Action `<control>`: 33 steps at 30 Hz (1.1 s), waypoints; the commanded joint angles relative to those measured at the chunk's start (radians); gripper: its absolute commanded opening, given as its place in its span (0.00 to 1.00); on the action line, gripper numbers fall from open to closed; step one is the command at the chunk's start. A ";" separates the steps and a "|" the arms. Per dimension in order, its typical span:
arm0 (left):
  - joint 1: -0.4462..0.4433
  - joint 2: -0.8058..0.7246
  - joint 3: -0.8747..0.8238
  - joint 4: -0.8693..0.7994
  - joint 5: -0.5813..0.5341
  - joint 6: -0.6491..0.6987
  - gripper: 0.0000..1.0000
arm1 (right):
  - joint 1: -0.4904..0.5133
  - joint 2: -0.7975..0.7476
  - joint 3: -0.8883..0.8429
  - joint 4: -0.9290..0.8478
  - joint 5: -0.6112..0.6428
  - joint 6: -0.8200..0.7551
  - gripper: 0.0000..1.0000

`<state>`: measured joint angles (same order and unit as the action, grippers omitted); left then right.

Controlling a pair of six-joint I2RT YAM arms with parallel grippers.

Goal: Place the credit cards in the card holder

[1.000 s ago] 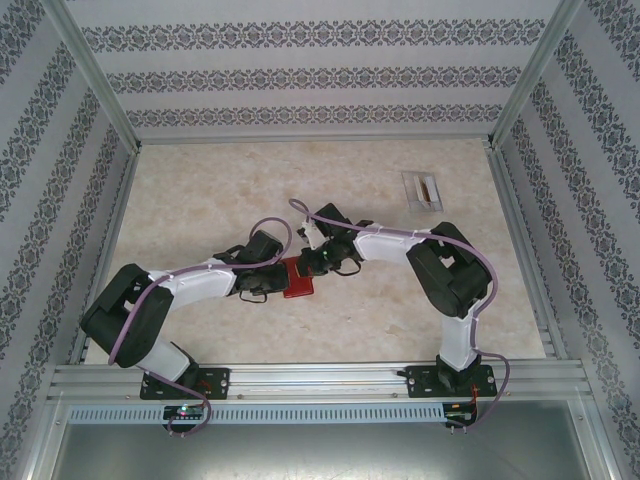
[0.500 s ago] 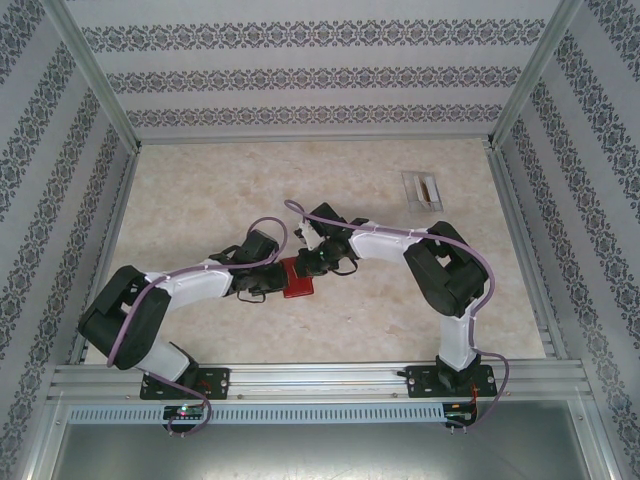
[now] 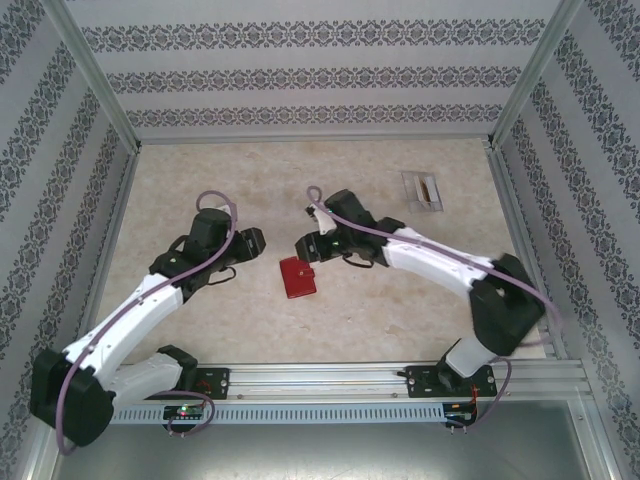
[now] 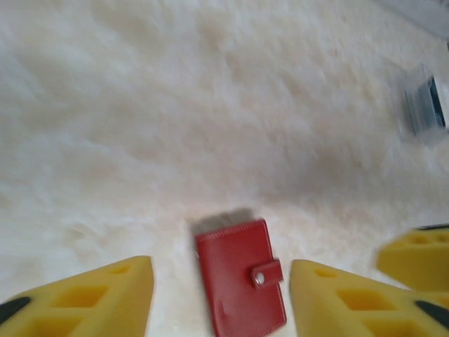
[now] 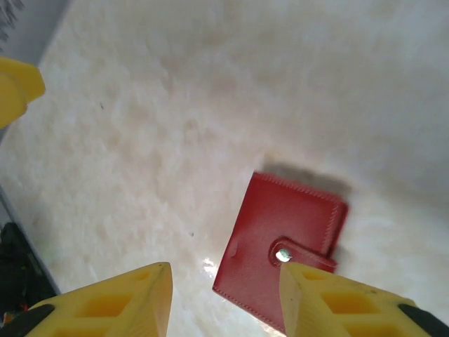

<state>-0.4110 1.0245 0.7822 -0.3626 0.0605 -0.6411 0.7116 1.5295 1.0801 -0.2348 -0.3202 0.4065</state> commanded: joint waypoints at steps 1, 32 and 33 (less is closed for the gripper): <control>0.005 -0.064 0.044 -0.122 -0.221 0.097 0.62 | -0.029 -0.175 -0.097 0.073 0.209 -0.093 0.53; 0.309 0.193 -0.519 1.092 -0.314 0.684 1.00 | -0.613 -0.256 -0.772 1.019 0.423 -0.428 0.98; 0.327 0.219 -0.510 1.112 -0.269 0.680 1.00 | -0.636 -0.219 -0.766 1.048 0.386 -0.424 0.98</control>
<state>-0.1207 1.2037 0.2615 0.5793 -0.3546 0.0666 0.1162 1.2388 0.2985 0.6518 0.1486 -0.0044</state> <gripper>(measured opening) 0.997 0.982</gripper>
